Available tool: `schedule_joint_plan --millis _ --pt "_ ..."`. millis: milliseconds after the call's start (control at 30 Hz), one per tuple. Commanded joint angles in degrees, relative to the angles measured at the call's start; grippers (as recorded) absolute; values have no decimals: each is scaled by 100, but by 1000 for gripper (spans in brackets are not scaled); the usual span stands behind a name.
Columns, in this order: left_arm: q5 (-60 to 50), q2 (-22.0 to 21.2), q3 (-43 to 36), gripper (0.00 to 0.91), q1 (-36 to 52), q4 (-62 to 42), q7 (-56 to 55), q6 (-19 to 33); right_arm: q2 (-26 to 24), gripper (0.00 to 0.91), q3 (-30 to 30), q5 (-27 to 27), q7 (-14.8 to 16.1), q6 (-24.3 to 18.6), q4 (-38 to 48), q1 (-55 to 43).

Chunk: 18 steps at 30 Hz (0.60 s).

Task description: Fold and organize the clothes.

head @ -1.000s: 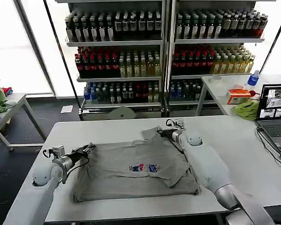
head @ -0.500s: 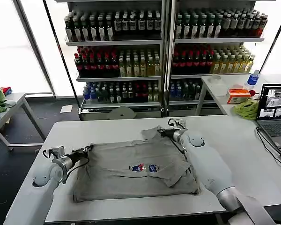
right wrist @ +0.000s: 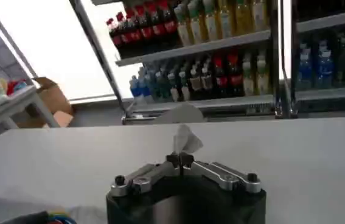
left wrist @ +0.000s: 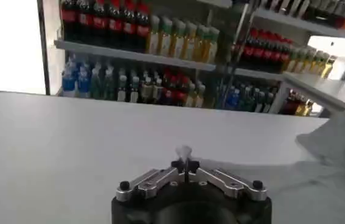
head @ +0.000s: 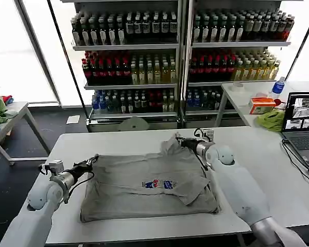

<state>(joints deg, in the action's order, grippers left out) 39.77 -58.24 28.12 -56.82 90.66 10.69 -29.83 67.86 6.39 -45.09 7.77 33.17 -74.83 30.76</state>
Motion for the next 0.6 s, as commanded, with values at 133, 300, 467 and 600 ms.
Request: schedule_joint_plan --millis 133,300,467,600 --pt "198 18 605 10 -1194 1552 -262 -84 -889 0 1108 -928 -392 -7 -2679 1994" --pt "263 -37 824 0 -1829 2124 -448 -142 -1293 0 1842 -1370 -515 -8 -3534 3162" --pt "230 -184 1039 0 -2446 2695 -640 -241 -1448 0 2165 -1435 -562 -30 -4108 3819" --pt "175 -182 1187 10 -2863 2918 -672 -300 -1510 0 2328 -1431 -660 -29 -4402 4300"
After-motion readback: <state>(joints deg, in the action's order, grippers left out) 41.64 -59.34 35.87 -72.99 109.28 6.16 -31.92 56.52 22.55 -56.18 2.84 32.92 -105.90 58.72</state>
